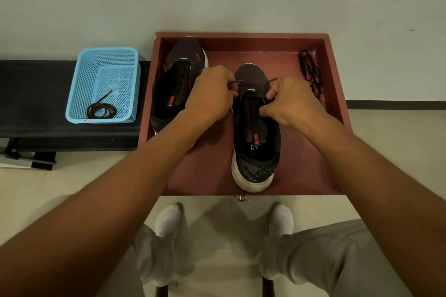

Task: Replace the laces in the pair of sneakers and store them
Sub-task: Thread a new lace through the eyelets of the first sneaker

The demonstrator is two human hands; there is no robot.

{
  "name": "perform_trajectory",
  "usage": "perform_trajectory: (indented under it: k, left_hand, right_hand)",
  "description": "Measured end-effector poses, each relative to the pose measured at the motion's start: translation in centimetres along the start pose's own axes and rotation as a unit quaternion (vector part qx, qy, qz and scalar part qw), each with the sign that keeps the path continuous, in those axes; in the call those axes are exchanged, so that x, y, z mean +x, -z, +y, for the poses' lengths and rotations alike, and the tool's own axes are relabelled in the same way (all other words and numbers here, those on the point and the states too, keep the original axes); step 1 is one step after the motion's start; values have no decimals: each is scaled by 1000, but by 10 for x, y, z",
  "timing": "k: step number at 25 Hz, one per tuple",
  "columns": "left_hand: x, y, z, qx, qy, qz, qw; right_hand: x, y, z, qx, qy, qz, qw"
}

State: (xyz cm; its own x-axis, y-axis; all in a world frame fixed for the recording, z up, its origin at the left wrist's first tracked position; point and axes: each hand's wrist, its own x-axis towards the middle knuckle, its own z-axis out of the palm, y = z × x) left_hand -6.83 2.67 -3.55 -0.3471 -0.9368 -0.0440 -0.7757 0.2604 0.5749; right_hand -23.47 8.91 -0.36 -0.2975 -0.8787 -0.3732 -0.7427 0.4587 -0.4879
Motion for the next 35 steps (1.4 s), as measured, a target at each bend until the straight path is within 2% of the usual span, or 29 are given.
perform_trajectory:
  k: [4,8,10,12,15,16,18,22,28,33,35]
  left_hand:
    - [3,15,2,-1,2,63,998]
    - [11,56,-5,-7,28,188,982]
    - [14,66,-13,-9,43,222,974]
    - [13,61,-12,-33,15,179,983]
    - [3,33,3,-63,-55,17,996]
    - [0,23,7,-41,-74,-19,996]
    - [-2,5,9,36,-80,-38,995]
    - [3,-9,3,52,-38,6,998]
    - [0,-2,8,26,-9,52,998]
    - [17,47,0,39,30,204,978]
    - [21,63,-7,65,47,236,969]
  right_hand:
    - [2,0,-1,-15,-7,-11,1000]
    - [3,0,-1,-17,-22,-6,1000]
    - [4,-1,-2,-25,-20,-4,999]
    - [4,-2,-2,-34,-8,-2,999]
    - [5,-2,-2,-40,2,-4,999]
    - [5,-2,-1,-41,2,-2,999]
    - [6,-3,2,-32,-1,11,999]
    - [10,-4,7,-11,3,44,999]
    - [13,-4,8,-2,-19,31,999]
    - [14,-2,7,-31,-19,20,999]
    - [14,-2,5,-34,-17,16,999]
